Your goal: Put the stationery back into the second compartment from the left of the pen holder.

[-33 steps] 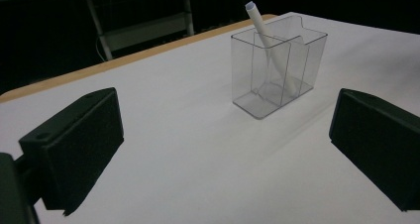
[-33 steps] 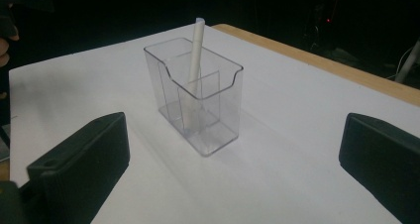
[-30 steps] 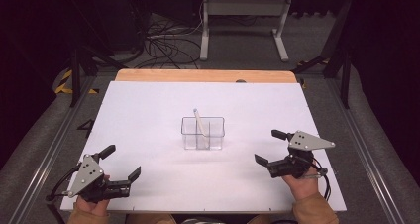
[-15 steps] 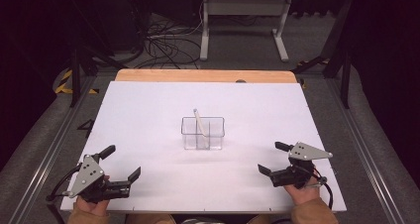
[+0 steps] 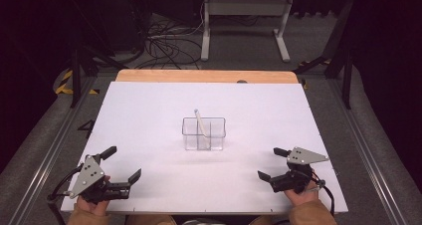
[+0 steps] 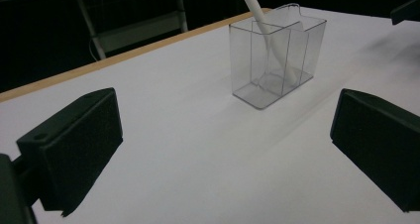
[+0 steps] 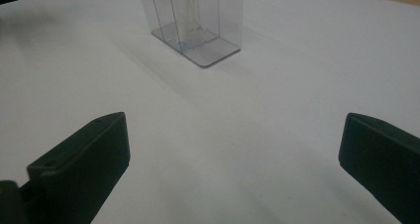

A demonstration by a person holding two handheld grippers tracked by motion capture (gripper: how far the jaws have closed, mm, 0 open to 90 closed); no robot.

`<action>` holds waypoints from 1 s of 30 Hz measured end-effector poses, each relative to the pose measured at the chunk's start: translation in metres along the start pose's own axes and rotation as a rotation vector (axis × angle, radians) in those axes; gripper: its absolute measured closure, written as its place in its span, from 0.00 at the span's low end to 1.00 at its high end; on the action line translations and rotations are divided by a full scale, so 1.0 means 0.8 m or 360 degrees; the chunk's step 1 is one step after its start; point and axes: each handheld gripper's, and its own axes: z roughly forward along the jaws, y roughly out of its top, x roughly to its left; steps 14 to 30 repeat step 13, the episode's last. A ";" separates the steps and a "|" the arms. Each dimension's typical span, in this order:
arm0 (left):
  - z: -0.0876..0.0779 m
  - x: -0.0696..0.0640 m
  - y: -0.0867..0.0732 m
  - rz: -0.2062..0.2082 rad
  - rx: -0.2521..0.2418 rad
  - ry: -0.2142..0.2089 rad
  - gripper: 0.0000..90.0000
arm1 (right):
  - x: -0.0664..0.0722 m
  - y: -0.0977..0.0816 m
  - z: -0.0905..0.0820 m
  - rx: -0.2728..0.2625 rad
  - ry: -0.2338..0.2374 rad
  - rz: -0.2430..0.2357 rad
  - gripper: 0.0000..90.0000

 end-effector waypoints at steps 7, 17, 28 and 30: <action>0.002 0.002 -0.003 -0.0061 0.0029 0.0017 0.01 | -0.004 -0.001 -0.001 -0.0024 -0.0008 0.0034 0.00; 0.004 0.004 -0.004 -0.0048 0.0031 0.0017 0.01 | -0.003 -0.001 -0.001 -0.0043 -0.0073 -0.0017 0.00; 0.004 0.004 -0.004 -0.0048 0.0031 0.0017 0.01 | -0.003 -0.001 -0.001 -0.0043 -0.0073 -0.0017 0.00; 0.004 0.004 -0.004 -0.0048 0.0031 0.0017 0.01 | -0.003 -0.001 -0.001 -0.0043 -0.0073 -0.0017 0.00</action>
